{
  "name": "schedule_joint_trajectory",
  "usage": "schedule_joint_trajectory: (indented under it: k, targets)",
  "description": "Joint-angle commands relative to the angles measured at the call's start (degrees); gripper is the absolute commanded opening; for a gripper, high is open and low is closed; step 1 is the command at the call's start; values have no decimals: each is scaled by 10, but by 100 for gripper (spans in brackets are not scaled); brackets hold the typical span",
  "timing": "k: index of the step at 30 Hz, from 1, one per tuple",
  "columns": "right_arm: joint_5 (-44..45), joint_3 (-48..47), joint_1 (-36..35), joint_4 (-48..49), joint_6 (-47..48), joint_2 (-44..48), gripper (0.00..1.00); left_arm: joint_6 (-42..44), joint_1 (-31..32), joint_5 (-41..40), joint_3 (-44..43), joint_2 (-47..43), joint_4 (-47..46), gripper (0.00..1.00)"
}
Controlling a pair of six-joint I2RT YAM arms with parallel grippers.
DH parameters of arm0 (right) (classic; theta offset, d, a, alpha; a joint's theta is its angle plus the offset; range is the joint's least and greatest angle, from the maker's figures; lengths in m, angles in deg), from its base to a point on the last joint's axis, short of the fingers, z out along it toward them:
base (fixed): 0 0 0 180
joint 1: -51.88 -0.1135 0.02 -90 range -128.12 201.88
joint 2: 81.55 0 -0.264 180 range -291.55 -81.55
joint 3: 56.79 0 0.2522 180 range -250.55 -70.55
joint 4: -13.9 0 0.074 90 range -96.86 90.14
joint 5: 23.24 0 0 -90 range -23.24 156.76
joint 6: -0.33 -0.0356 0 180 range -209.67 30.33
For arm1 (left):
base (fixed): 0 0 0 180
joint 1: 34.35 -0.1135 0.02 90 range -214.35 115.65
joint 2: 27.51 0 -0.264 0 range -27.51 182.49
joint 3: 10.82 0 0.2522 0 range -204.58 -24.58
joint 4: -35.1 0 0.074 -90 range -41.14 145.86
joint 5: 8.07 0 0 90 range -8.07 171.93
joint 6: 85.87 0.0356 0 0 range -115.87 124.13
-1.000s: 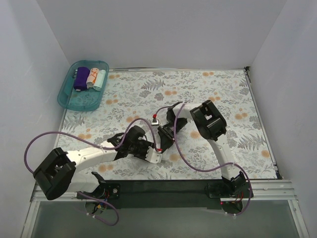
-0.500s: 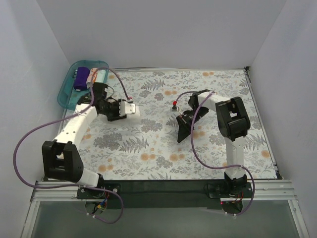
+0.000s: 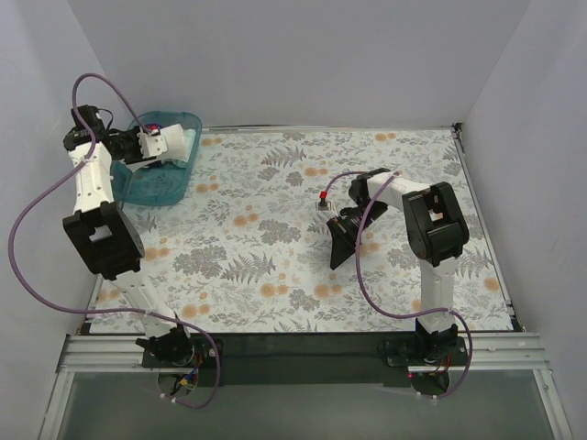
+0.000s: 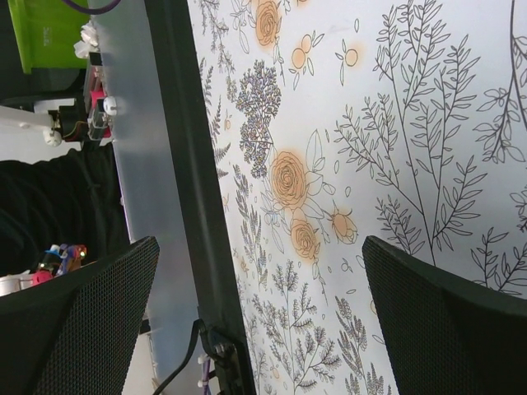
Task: Roll the towels
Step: Place the rolled towel into the container
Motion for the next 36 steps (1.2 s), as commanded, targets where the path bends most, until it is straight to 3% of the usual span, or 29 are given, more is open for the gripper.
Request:
schedule_joint_trajectory:
  k: [1,4,10,13,17,21,25,36]
  targets:
    - [-11,2,0,-6,12,6,98,83,-7,57,-42,34,-33,0]
    - [-17,2,0,-6,15,-4,98,108,-13,57,-97,91,-2,0]
    - [-30,9,0,-5,20,-15,98,161,-23,78,-36,107,-46,0]
    - [-33,18,0,-5,22,-18,98,177,-28,86,-49,133,-30,0]
    - [-30,26,0,-6,23,-18,98,279,-44,75,-80,166,40,0]
    - [-28,27,0,-6,20,-20,98,307,-57,71,-88,183,50,0]
    - [-29,25,1,-6,14,-25,98,378,-61,51,-128,214,126,0]
    - [-25,31,0,-5,5,-28,98,443,-62,11,-103,246,103,0]
